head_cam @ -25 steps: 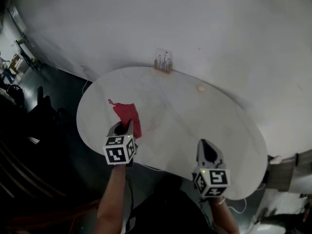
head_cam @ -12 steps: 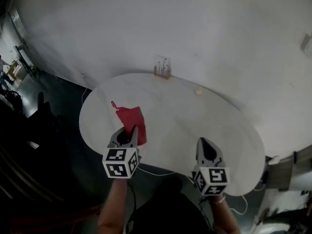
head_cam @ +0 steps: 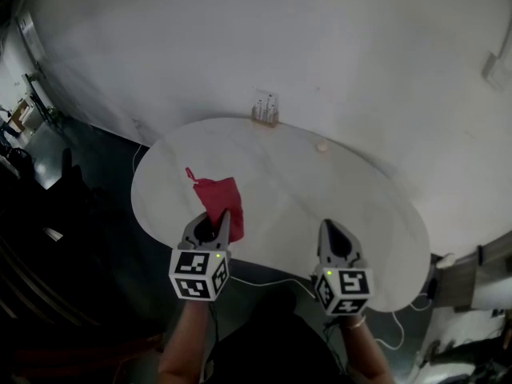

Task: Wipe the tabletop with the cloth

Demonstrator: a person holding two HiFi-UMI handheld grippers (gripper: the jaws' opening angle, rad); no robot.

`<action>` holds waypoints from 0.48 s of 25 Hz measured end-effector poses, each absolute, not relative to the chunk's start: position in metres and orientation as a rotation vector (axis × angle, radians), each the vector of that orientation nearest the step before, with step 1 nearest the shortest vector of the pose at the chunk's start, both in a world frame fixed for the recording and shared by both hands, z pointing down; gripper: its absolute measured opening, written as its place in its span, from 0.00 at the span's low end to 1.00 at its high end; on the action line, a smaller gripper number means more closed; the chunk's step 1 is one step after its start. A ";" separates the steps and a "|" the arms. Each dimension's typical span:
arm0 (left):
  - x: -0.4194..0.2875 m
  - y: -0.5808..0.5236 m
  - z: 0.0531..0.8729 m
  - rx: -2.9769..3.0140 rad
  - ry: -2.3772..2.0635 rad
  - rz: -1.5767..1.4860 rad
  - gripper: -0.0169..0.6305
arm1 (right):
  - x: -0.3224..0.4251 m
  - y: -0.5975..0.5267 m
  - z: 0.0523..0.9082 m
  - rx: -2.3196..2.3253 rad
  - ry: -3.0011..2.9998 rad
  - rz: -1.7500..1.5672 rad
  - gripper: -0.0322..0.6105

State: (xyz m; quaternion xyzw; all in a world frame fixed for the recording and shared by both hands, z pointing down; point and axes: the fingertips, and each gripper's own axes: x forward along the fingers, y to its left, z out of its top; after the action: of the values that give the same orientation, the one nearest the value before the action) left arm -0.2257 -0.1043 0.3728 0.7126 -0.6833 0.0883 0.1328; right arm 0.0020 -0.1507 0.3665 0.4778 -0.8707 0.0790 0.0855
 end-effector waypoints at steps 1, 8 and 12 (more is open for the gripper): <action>-0.224 -0.101 0.373 2.072 -1.985 0.254 0.09 | 0.003 -0.148 0.367 1.424 -2.599 0.237 0.05; -0.213 -0.085 0.374 2.089 -1.984 0.236 0.09 | 0.010 -0.137 0.365 1.418 -2.612 0.221 0.05; -0.210 -0.079 0.376 2.085 -1.982 0.234 0.09 | 0.009 -0.132 0.361 1.402 -2.631 0.216 0.05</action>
State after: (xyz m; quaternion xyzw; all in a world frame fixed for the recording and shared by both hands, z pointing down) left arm -0.2099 -0.0788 0.3764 0.7165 -0.6811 0.0803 0.1272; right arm 0.0091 -0.1322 0.3614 0.4678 -0.8776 0.0719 0.0760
